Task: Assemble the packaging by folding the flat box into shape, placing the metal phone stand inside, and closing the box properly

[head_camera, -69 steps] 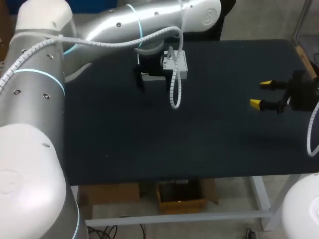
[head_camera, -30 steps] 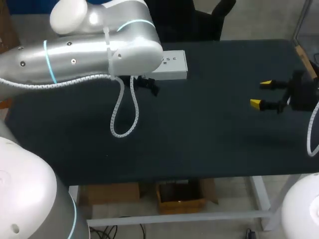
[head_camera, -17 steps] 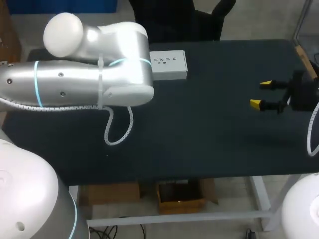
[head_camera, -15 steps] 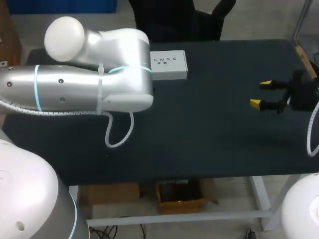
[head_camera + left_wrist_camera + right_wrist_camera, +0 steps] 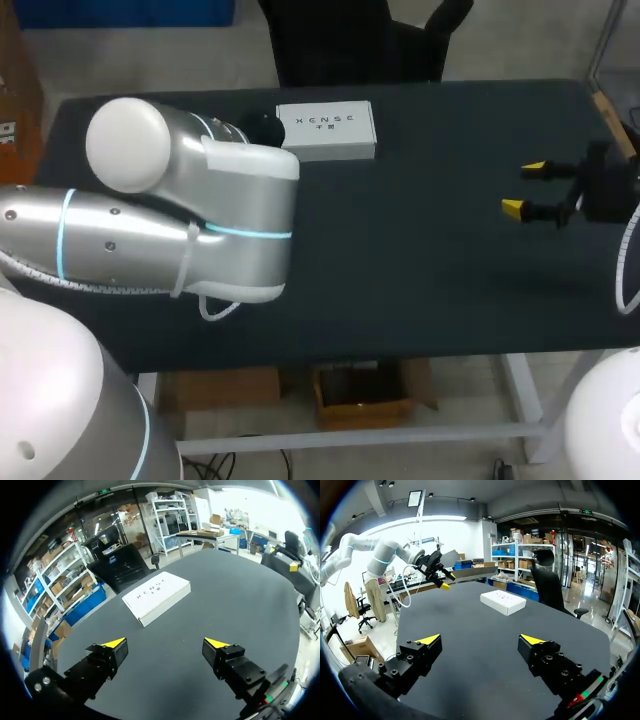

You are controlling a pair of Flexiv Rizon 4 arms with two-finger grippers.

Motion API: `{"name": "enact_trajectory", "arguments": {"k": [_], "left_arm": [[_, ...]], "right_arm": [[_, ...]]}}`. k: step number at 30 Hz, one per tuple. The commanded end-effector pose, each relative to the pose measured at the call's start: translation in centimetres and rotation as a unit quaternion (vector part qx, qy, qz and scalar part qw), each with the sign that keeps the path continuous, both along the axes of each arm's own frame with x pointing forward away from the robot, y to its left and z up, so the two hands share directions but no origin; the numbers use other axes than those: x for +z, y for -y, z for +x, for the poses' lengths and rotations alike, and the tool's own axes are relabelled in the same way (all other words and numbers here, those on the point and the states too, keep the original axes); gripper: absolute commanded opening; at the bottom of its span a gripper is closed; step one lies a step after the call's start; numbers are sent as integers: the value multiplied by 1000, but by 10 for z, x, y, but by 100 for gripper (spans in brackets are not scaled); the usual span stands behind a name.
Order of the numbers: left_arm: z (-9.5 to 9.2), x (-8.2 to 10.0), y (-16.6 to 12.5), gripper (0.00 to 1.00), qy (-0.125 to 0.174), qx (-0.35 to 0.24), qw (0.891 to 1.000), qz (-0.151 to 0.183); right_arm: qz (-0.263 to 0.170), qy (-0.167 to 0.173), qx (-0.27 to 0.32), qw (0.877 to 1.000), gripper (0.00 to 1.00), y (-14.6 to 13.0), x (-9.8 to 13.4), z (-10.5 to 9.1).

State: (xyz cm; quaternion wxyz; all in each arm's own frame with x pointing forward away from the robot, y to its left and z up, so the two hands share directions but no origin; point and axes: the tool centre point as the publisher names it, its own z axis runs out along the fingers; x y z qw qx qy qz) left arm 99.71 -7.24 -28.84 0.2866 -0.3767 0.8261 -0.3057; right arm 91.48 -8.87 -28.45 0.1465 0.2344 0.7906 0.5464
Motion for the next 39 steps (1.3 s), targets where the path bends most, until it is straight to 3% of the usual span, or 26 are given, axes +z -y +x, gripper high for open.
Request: {"name": "enact_trajectory", "arguments": {"k": [1,13,24,33,39], "left_arm": [[6,-6,0,100,102,-2,994,-45],[24,9,-5,100,73,-56,994,-61],[39,22,-12,100,101,-11,995,18],[46,23,-20,100,73,-18,997,-14],[46,19,-22,100,46,-84,994,-45]], "right_arm": [[1,0,1,1000,100,1,1,-1],[1,0,1,1000,100,1,1,-1],[1,0,1,1000,100,1,1,-1],[1,0,1,1000,100,1,1,-1],[1,0,1,1000,100,1,1,-1]]}}
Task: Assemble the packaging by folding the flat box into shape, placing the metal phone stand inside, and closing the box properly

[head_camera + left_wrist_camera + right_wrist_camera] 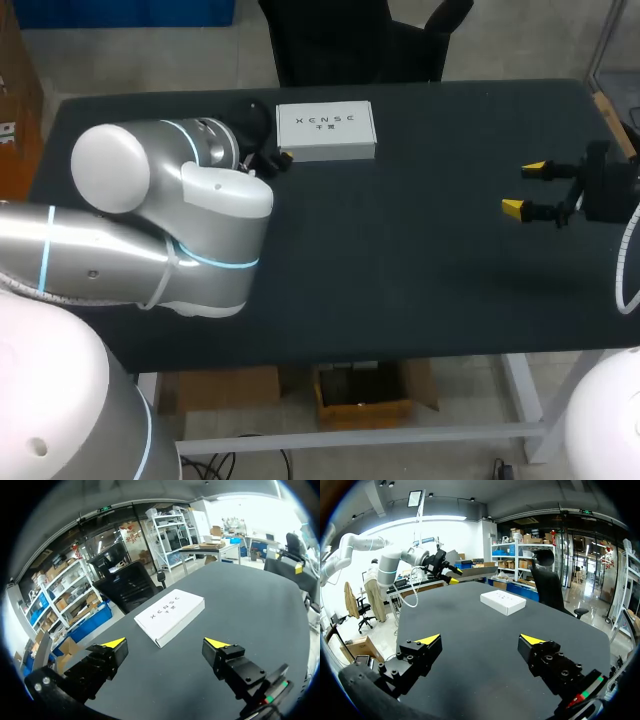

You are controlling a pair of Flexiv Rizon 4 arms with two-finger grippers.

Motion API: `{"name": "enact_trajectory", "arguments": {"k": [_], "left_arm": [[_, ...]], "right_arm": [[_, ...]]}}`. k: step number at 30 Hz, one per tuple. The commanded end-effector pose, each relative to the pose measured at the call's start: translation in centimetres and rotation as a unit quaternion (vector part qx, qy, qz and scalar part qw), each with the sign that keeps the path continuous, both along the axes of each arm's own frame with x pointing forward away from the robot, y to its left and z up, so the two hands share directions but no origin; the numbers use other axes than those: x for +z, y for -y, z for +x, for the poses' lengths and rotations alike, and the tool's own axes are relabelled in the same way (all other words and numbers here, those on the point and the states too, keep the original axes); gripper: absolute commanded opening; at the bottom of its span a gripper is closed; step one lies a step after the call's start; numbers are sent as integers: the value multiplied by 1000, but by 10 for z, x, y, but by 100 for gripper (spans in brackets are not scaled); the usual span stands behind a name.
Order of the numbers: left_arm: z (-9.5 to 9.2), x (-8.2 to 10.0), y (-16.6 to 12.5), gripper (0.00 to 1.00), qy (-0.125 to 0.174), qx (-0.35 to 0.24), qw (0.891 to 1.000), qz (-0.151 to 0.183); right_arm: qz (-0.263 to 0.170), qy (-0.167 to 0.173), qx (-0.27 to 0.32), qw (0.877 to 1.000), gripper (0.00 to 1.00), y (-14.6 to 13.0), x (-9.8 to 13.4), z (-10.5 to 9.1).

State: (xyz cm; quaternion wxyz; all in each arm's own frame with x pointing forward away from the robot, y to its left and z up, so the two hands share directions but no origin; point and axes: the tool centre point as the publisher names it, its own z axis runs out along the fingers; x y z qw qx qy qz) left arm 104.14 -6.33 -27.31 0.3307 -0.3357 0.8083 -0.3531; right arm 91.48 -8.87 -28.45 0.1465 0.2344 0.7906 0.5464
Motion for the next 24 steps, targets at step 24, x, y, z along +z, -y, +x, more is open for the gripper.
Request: {"name": "enact_trajectory", "arguments": {"k": [24], "left_arm": [[-6,-7,-18,100,-26,-195,980,11]], "right_arm": [[1,0,1,1000,100,1,1,-1]]}}
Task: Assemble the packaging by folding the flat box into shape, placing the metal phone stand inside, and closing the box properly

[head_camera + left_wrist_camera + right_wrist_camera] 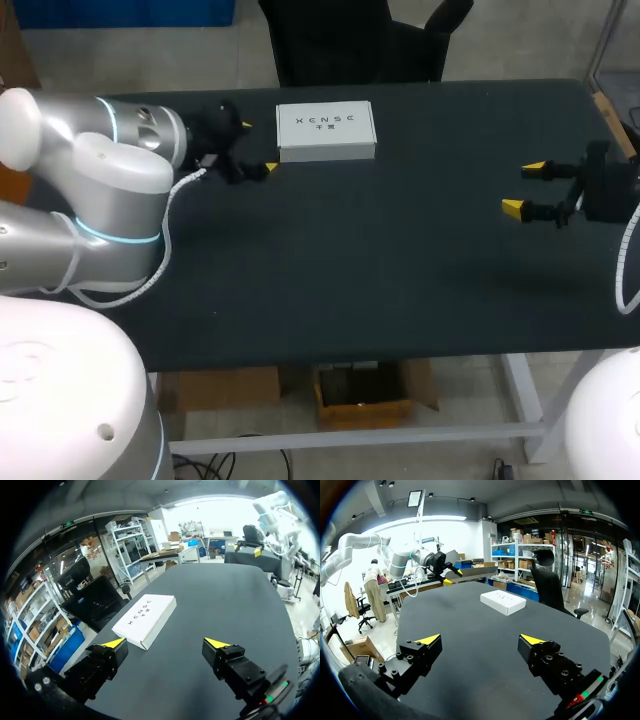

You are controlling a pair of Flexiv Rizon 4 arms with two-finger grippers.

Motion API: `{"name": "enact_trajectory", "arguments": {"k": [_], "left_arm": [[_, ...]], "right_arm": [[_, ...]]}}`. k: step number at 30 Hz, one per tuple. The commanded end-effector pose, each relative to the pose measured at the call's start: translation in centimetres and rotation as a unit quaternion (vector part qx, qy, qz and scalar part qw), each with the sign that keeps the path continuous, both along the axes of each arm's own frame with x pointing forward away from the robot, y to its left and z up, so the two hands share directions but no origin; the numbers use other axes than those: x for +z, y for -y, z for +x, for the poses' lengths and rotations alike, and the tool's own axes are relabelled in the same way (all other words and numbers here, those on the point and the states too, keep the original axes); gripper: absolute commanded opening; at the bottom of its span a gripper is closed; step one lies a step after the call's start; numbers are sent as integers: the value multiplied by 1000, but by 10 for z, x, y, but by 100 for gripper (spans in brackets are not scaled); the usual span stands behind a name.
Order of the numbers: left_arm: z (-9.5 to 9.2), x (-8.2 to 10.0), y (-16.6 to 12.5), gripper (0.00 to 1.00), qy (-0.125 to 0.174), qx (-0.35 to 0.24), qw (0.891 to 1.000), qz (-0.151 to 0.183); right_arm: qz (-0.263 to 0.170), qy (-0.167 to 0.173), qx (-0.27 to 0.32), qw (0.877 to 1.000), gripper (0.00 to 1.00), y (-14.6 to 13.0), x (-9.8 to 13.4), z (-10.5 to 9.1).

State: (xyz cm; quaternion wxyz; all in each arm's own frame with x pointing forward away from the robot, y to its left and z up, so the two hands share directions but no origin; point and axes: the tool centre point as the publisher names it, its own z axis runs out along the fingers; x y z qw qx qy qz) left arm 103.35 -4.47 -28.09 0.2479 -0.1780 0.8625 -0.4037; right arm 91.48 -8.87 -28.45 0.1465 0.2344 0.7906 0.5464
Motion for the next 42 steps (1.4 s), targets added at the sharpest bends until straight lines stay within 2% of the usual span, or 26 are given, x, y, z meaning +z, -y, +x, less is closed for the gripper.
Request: {"name": "enact_trajectory", "arguments": {"k": [1,6,9,11,12,18,21,38,39,41,42], "left_arm": [[2,0,0,100,-7,0,1000,21],[3,0,-1,100,-7,4,1000,12],[4,0,-1,100,-15,9,1000,-5],[4,1,-2,100,-27,8,999,-35],[4,1,-2,100,-27,8,999,-40],[-2,-2,-7,100,-35,-24,998,-56],[-7,-1,-10,100,-28,-45,997,-64],[-9,0,-10,100,-27,-44,997,-63],[-8,-1,-6,100,-13,-50,998,-42],[-6,-2,-3,100,-3,-72,997,-34],[-5,-3,-2,100,12,-61,998,-26]], "right_arm": [[1,0,1,1000,100,1,1,-1],[1,0,1,1000,100,1,1,-1],[1,0,1,1000,100,1,1,-1],[1,0,1,1000,100,1,1,-1],[1,0,1,1000,100,1,1,-1],[1,0,1,1000,100,1,1,-1],[1,0,1,1000,100,1,1,-1],[1,0,1,1000,100,1,1,-1],[1,0,1,1000,100,1,1,-1],[1,0,1,1000,100,1,1,-1],[1,0,1,1000,100,1,1,-1]]}}
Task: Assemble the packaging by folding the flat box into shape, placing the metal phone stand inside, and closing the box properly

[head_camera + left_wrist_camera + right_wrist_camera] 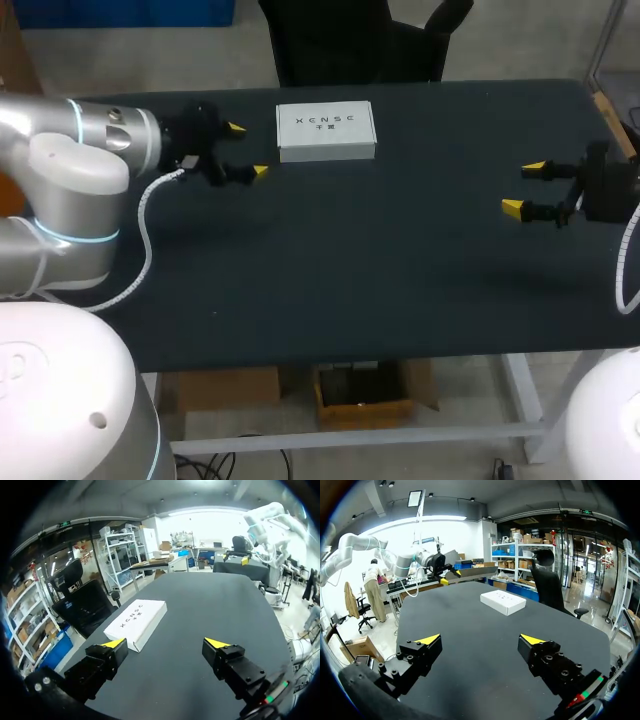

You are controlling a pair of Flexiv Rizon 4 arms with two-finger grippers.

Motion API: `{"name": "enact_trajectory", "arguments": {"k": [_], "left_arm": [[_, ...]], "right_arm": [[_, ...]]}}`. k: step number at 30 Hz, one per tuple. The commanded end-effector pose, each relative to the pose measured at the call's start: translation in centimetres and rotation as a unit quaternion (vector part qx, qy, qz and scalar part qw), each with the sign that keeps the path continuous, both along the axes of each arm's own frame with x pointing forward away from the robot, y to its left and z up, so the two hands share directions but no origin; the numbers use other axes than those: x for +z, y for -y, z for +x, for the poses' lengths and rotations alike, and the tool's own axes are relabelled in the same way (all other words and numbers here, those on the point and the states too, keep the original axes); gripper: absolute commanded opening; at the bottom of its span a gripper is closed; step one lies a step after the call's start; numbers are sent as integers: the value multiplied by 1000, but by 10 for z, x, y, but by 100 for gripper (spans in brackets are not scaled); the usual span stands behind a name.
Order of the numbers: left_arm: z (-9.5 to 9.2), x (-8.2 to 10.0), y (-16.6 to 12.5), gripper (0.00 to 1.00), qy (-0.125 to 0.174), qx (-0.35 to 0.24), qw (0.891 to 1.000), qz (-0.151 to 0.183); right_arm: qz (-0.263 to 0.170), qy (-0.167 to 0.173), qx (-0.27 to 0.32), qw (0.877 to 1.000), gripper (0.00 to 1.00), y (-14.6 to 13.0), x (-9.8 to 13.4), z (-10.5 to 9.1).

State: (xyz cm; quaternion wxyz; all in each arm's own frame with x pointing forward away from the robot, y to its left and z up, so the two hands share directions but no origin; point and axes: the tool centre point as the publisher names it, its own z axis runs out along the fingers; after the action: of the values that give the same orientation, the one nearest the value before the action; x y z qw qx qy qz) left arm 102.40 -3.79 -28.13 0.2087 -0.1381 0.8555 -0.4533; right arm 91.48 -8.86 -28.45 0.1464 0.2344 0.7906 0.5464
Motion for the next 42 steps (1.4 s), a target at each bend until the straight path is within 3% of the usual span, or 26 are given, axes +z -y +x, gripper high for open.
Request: {"name": "enact_trajectory", "arguments": {"k": [1,4,10,12,17,30,36,42], "left_arm": [[3,-1,4,100,33,-12,999,13],[0,3,1,100,39,-19,999,-13],[-5,10,-4,100,-11,47,995,-90],[-7,12,-4,100,-21,72,992,-101],[-16,19,-1,100,-21,105,989,-104],[-41,41,8,100,-2,92,988,-127],[-41,42,9,100,-2,68,993,-100],[-45,35,6,100,-5,68,992,-103]], "right_arm": [[1,0,1,1000,100,1,1,-1],[1,0,1,1000,100,1,1,-1],[1,0,1,1000,100,1,1,-1],[1,0,1,1000,100,1,1,-1],[1,0,1,1000,100,1,1,-1],[1,0,1,1000,100,1,1,-1],[1,0,1,1000,100,1,1,-1],[1,0,1,1000,100,1,1,-1]]}}
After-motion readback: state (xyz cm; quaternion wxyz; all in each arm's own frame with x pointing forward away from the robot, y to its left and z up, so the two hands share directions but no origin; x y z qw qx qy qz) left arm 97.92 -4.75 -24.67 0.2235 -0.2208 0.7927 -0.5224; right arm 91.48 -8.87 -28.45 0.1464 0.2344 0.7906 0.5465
